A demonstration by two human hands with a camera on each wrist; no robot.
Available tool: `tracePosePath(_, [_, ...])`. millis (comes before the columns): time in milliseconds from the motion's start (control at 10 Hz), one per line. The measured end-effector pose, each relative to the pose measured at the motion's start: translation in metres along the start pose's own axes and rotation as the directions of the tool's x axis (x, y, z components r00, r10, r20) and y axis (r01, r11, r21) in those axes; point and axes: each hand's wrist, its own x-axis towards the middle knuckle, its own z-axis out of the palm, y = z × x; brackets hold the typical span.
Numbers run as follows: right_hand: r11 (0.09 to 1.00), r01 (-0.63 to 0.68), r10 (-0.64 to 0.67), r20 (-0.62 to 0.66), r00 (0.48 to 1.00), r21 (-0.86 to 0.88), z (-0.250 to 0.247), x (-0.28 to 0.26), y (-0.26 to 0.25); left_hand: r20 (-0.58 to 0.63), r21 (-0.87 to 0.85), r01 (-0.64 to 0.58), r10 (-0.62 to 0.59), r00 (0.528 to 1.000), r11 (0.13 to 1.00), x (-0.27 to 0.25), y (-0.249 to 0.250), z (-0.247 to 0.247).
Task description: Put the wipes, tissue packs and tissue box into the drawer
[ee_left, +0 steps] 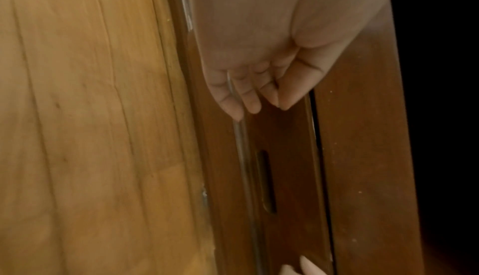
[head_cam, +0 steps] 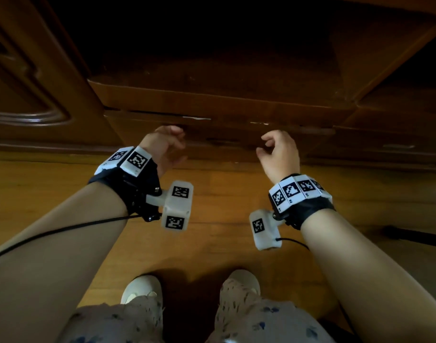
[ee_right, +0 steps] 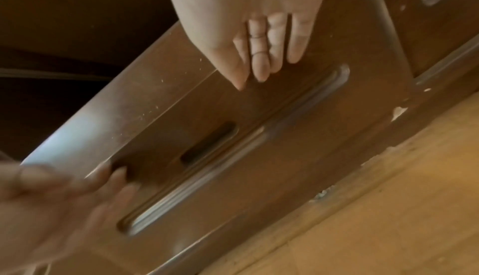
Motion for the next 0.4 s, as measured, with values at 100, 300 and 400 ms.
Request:
tracePosePath(100, [0.998,-0.060,0.059,0.047,0.997,0.035,0.009,0.010,-0.002,-0.054,-0.121,0.003,-0.010,0.998,0.993,0.016,0.004,0.007])
tracePosePath(300, [0.943,-0.302,0.244,0.331,0.911,0.137,-0.009,0.013,-0.021,-0.032,-0.130,0.106,-0.111,0.993,0.986,0.003,0.007,0.008])
tracePosePath(400, [0.871,-0.472,0.347,0.511,0.786,0.135,-0.041,0.017,-0.049,0.037,-0.090,0.176,-0.173,0.984,0.980,-0.033,0.037,0.021])
